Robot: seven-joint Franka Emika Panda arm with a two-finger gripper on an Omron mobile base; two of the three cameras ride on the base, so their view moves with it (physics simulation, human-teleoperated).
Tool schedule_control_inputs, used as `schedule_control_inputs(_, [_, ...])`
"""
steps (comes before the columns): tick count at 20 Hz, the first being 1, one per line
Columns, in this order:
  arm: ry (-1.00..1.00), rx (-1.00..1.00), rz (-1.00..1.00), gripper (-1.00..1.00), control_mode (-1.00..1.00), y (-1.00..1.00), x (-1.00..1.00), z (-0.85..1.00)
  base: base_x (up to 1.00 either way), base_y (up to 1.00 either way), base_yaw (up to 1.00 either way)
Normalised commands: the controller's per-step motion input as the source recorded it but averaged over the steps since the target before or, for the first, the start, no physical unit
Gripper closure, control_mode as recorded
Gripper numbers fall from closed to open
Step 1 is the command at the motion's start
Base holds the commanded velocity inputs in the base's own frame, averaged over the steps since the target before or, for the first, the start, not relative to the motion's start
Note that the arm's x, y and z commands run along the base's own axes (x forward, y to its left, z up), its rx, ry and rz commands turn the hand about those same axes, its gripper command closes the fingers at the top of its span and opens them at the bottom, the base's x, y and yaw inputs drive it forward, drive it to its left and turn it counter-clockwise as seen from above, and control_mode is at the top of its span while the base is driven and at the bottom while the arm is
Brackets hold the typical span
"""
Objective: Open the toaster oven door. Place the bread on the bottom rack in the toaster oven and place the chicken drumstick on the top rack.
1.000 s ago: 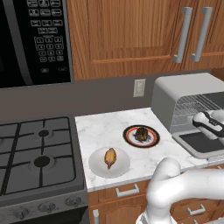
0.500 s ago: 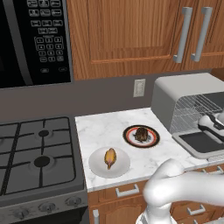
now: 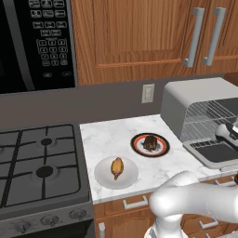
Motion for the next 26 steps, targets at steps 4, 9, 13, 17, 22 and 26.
schedule_control_inputs(4, [0.16, -0.09, 0.0, -1.0, -1.0, -0.09, -0.75, -0.47, 0.0, 0.0, 0.0])
schedule_control_inputs(9, [0.21, -0.1, 0.0, -1.0, -1.0, -0.1, -0.77, -0.48, 0.0, 0.0, 0.0])
schedule_control_inputs(13, [0.22, -0.1, 0.0, -1.0, -1.0, -0.08, -0.77, -0.5, 0.0, 0.0, 0.0])
schedule_control_inputs(17, [0.22, -0.1, 0.0, -1.0, -1.0, -0.1, -0.76, -0.5, 0.0, 0.0, 0.0])
schedule_control_inputs(22, [0.22, -0.09, 0.0, -1.0, -1.0, -0.1, -0.68, -0.48, 0.0, 0.0, 0.0])
schedule_control_inputs(26, [0.07, 0.0, 0.0, -1.0, -1.0, -0.09, -0.41, -0.04, 0.0, 0.0, 0.0])
